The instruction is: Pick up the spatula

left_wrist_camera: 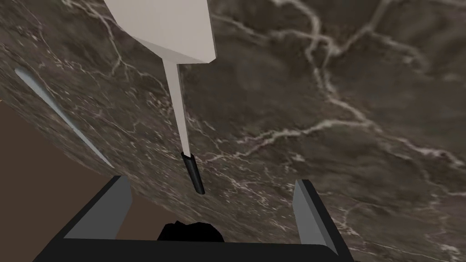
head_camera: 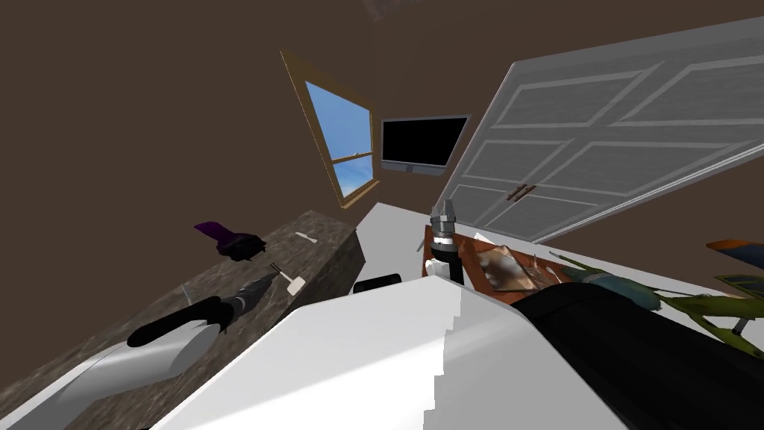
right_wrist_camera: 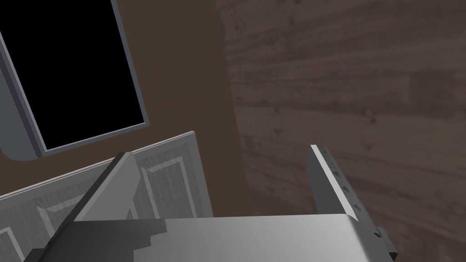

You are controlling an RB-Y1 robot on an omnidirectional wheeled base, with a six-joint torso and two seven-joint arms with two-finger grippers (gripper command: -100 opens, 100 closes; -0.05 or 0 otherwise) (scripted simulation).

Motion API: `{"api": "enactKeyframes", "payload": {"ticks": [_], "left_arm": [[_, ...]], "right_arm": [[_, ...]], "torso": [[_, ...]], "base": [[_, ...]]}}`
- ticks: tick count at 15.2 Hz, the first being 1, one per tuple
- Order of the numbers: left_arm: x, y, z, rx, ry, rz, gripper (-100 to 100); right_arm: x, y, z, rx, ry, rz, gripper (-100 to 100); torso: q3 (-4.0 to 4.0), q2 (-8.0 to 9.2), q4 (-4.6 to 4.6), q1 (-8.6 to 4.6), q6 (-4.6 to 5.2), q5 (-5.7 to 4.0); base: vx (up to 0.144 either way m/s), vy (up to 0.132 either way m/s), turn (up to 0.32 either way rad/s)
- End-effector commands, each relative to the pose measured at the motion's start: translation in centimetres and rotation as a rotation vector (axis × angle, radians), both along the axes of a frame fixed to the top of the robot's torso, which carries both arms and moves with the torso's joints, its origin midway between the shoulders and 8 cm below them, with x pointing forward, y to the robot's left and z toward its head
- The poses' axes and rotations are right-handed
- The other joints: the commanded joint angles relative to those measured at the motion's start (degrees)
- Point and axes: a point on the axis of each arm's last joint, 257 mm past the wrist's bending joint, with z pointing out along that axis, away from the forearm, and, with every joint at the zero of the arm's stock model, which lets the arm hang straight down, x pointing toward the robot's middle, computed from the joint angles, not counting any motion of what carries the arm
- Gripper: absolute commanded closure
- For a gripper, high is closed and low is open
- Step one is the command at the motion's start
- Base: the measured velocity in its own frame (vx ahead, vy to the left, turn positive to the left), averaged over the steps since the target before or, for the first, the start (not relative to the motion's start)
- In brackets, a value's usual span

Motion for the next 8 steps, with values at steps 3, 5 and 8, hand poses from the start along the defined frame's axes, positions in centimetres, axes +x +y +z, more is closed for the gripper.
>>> {"api": "enactKeyframes", "payload": {"ticks": [3,5,8], "left_arm": [[-2.3,1.2,-0.7,0.012,0.105,0.009,-100],[-3.5,1.8,-1.0,0.017,0.158,0.013,-100],[-5.5,2.7,-1.4,0.024,0.246,0.018,-100]], "right_arm": [[0.0,0.0,0.0,0.000,0.000,0.000,0],[0.0,0.0,0.0,0.000,0.000,0.000,0],[0.0,0.0,0.0,0.000,0.000,0.000,0]], "torso": [[-0.01,-0.02,0.00,-0.04,0.00,-0.02],[-0.02,-0.04,-0.01,-0.04,0.00,-0.02],[-0.03,-0.06,-0.01,-0.05,-0.01,-0.02]], "base": [[0.070,-0.051,-0.101],[0.074,-0.045,-0.094],[0.080,-0.048,-0.094]]}}
